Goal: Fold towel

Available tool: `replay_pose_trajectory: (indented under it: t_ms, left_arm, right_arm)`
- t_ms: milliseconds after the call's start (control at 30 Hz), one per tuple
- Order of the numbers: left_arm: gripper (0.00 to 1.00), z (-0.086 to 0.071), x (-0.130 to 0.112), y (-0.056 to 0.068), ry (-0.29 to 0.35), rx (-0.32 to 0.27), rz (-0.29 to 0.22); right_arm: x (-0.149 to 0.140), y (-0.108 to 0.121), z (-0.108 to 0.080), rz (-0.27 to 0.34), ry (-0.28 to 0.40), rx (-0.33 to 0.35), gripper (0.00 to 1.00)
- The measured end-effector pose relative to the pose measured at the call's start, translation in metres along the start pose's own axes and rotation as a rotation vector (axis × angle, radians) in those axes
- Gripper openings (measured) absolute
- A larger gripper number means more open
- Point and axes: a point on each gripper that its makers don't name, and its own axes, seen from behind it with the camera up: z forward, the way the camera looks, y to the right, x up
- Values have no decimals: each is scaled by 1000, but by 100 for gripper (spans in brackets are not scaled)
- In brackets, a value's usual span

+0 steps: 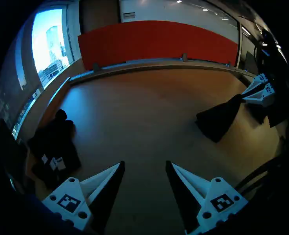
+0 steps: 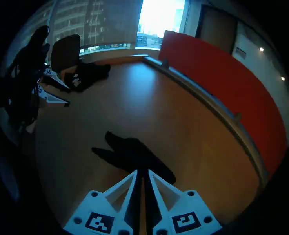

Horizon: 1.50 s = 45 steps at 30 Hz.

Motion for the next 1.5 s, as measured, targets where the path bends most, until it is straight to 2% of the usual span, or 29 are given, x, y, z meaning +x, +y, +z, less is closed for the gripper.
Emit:
replay_pose_trajectory:
  t_ms: [200, 400, 700, 1067, 1500]
  left_arm:
    - [76, -4, 11, -2, 25, 1, 5]
    - [76, -6, 17, -1, 40, -3, 10]
    - [76, -5, 22, 6, 48, -19, 18]
    - [76, -1, 25, 14, 42, -26, 35]
    - [76, 2, 31, 18, 34, -15, 41]
  right_arm:
    - [28, 15, -14, -1, 47, -33, 4]
    - [30, 29, -30, 19, 57, -66, 4]
    - [13, 53, -55, 50, 44, -116, 4]
    - [-6, 88, -78, 89, 33, -146, 4]
    - [-41, 155, -106, 130, 0, -205, 4]
